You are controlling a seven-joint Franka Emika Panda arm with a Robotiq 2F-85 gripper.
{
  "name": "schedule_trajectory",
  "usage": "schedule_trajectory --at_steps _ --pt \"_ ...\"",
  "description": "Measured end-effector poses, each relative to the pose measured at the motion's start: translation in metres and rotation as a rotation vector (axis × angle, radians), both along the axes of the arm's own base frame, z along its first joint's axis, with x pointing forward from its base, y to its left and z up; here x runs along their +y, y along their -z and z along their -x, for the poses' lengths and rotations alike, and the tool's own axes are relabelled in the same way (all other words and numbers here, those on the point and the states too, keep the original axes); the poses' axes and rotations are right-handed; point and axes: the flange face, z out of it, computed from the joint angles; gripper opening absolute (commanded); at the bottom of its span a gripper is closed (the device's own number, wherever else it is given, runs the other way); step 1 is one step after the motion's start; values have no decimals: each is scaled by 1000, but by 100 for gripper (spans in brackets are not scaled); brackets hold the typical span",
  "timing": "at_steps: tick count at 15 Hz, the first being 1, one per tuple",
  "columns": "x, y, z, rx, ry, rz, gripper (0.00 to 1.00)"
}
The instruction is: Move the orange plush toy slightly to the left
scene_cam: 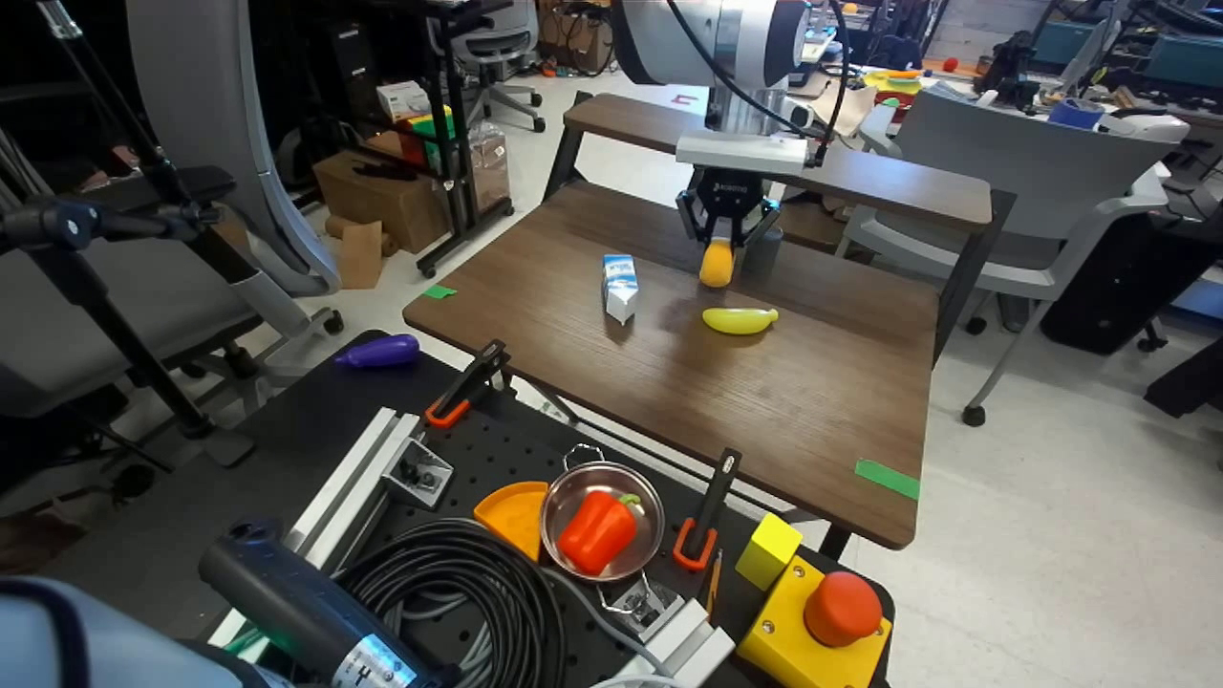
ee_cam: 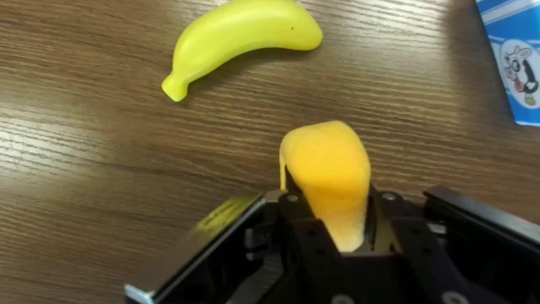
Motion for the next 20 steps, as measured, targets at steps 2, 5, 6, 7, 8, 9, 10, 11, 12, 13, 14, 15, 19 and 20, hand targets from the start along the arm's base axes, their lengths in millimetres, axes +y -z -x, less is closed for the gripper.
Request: schedule_trajectory --at_steps 2,5,6,7,8,9,10,11,12,13,14,15,19,20 --pt "7 -9 -2 -12 -18 7 6" --pt "23 -31 -3 -38 -55 20 6" --pt "29 -38 -2 -44 -71 26 6" --pt "34 -44 0 -48 -87 34 6" --pt "40 -50 4 -49 -104 43 6" --pt "46 -54 8 -47 -119 48 6" --pt "52 -57 14 -42 -135 53 6" --pt "59 -58 21 -33 -151 55 6" --pt "66 -57 29 -21 -169 57 6" --pt "75 -56 38 -7 -189 59 6" --pt "83 -54 48 8 -210 60 6" --pt "92 -52 58 24 -230 59 6" --pt "125 -43 100 79 -321 71 6" --pt "132 -42 109 85 -346 78 6"
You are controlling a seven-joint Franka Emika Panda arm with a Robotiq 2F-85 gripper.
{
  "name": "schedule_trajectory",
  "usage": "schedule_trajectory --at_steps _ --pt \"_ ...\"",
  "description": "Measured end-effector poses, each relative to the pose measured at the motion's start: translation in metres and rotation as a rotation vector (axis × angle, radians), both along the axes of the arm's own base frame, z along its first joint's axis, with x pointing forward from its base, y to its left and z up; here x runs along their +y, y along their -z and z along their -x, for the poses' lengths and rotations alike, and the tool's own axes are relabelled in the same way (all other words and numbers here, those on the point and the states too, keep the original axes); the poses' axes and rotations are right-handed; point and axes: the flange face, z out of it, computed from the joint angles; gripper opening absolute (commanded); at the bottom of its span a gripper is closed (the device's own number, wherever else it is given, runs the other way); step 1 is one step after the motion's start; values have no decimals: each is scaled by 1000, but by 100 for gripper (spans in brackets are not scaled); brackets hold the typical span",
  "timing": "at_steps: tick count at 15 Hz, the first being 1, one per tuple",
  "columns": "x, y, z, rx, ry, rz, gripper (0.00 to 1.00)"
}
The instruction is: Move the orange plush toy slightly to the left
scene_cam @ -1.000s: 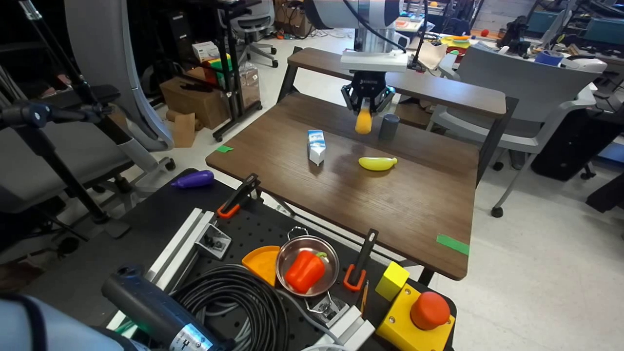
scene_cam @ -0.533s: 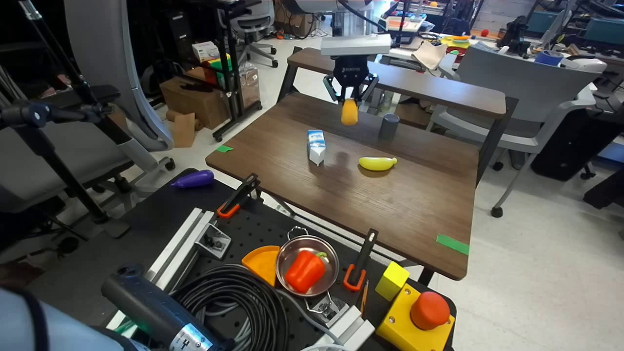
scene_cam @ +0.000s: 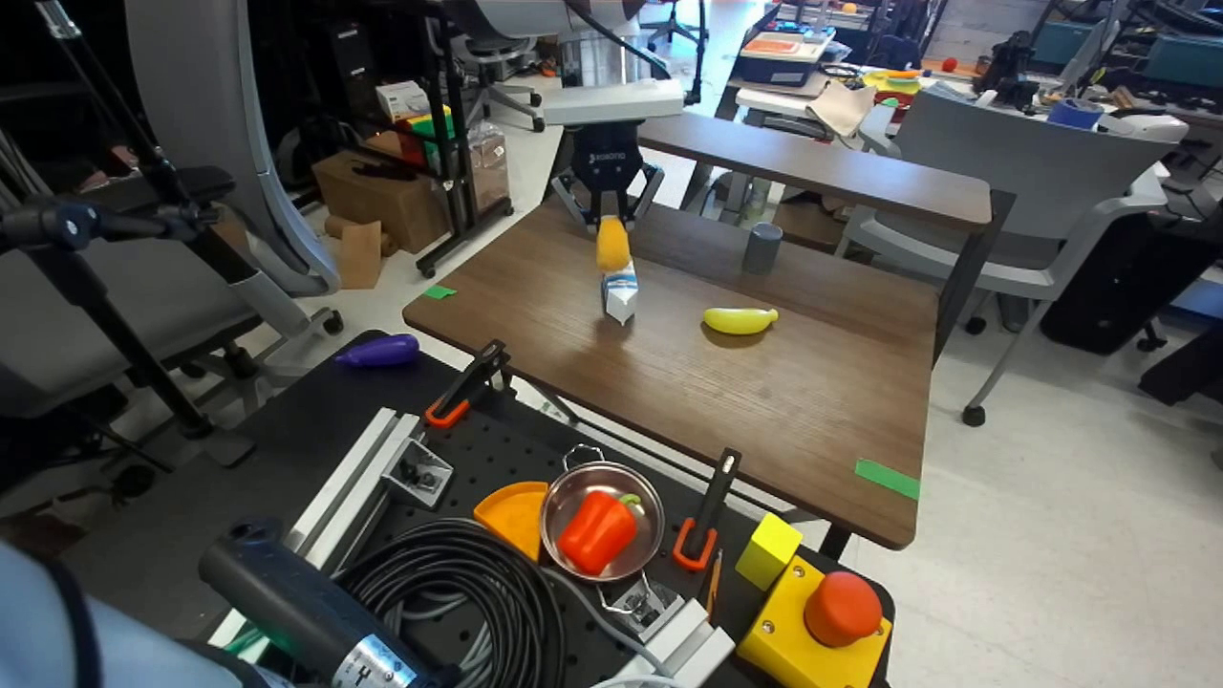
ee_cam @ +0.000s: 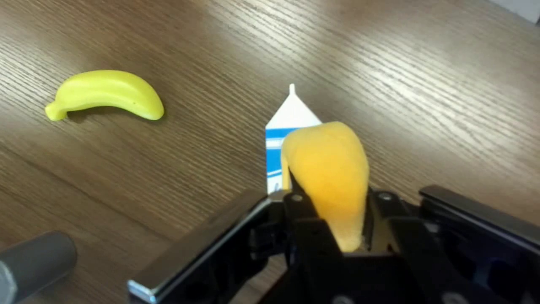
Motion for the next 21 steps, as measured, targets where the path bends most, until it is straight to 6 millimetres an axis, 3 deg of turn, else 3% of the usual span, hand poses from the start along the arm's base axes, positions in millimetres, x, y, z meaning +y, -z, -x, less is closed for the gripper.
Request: schedule_trajectory --at_steps 6,14,15,16,21 --pt "32 10 37 14 -111 33 6" --pt "39 24 25 8 -119 31 6" --pt "40 26 22 7 -118 30 49" --pt "41 29 19 7 -116 30 50" --pt "45 42 5 8 -110 29 85"
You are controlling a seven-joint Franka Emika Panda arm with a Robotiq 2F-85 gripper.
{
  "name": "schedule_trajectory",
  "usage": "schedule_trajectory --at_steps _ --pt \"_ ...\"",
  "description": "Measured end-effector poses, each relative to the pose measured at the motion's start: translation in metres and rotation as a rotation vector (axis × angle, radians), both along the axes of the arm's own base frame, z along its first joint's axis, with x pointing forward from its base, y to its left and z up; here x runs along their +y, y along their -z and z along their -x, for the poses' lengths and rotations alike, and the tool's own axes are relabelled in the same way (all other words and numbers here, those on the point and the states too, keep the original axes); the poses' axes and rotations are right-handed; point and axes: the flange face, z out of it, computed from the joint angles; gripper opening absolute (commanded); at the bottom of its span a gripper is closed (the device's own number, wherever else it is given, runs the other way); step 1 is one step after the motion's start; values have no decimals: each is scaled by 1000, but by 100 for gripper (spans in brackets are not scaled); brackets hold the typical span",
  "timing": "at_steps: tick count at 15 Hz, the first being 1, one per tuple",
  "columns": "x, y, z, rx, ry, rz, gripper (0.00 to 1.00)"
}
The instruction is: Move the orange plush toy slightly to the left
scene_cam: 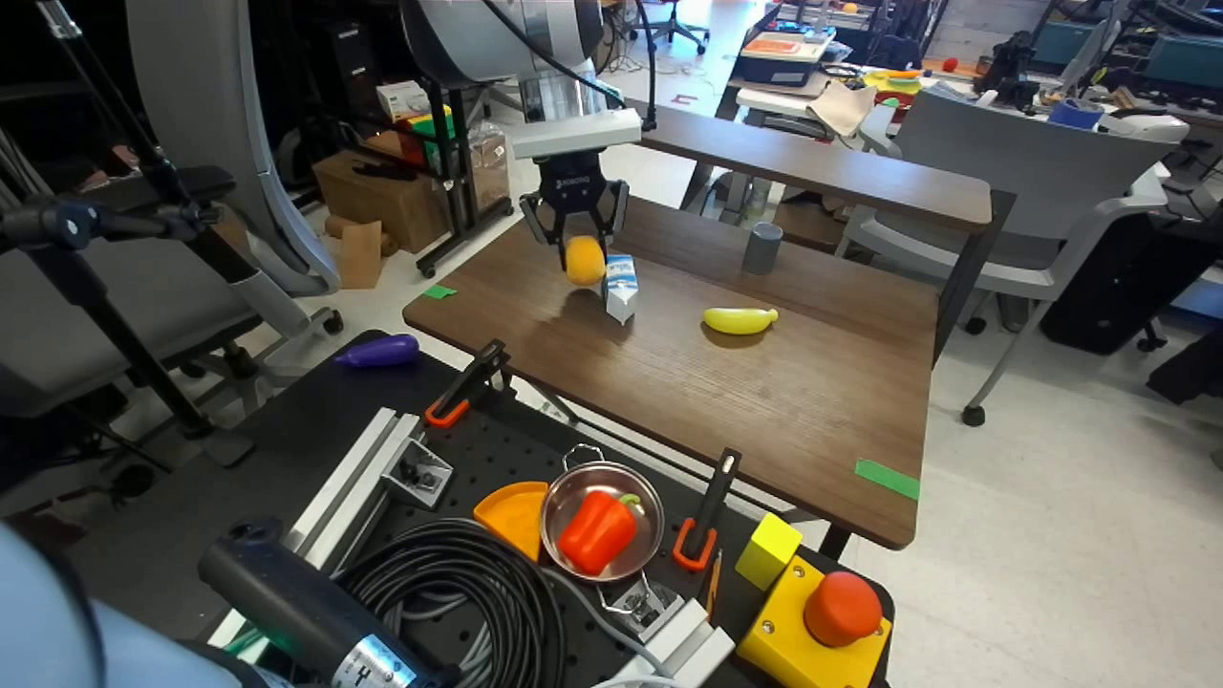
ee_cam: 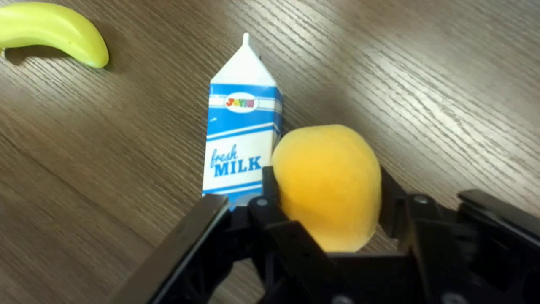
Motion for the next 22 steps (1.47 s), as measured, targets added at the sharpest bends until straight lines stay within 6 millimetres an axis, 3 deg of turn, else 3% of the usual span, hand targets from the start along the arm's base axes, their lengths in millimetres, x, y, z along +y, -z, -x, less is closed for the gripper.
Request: schedule_trajectory --at_steps 1,3,12,15,19,22 --pt "0 2 -2 3 2 3 93" --pt "1 3 -6 7 6 7 100" --pt "3 -5 -15 -12 9 3 100" --pt "4 -25 -19 -42 6 -7 100" --pt "0 -69 -15 -82 -4 -20 100" --pt "-23 -86 -11 -42 69 65 100"
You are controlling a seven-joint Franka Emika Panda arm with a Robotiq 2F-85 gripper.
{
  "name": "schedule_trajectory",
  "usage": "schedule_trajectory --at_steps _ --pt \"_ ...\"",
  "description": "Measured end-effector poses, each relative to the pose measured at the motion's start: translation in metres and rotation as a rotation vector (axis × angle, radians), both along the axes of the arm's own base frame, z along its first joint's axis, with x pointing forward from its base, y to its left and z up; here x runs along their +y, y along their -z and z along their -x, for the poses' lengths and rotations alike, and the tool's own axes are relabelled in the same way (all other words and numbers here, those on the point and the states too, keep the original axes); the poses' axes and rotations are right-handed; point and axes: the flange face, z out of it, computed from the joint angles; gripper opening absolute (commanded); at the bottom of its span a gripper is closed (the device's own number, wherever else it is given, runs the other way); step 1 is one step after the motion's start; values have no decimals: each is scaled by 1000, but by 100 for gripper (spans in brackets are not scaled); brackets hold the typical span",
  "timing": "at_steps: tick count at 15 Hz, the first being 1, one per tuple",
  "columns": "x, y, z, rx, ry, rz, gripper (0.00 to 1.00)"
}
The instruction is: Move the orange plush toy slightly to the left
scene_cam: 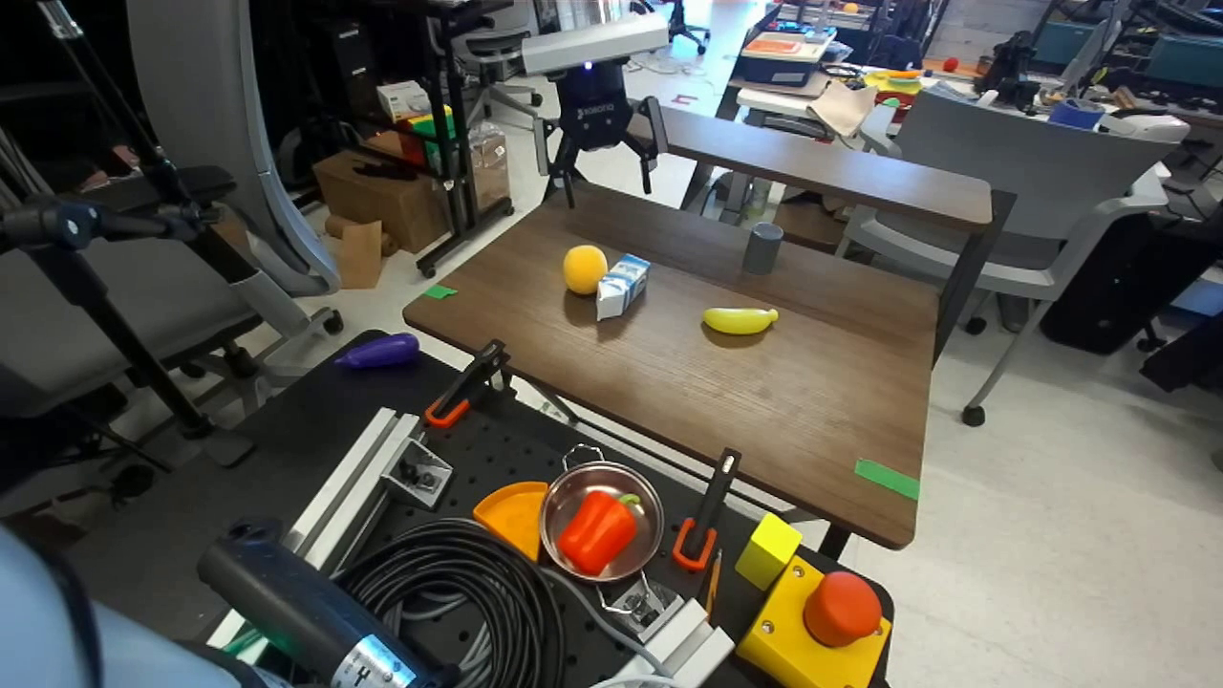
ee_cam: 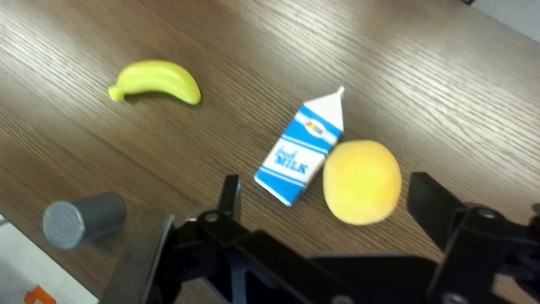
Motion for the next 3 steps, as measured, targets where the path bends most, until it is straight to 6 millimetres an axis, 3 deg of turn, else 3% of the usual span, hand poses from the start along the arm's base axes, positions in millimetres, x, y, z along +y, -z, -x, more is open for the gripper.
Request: schedule_trajectory --at_steps 3 --pt "-37 12 -11 27 67 86 100"
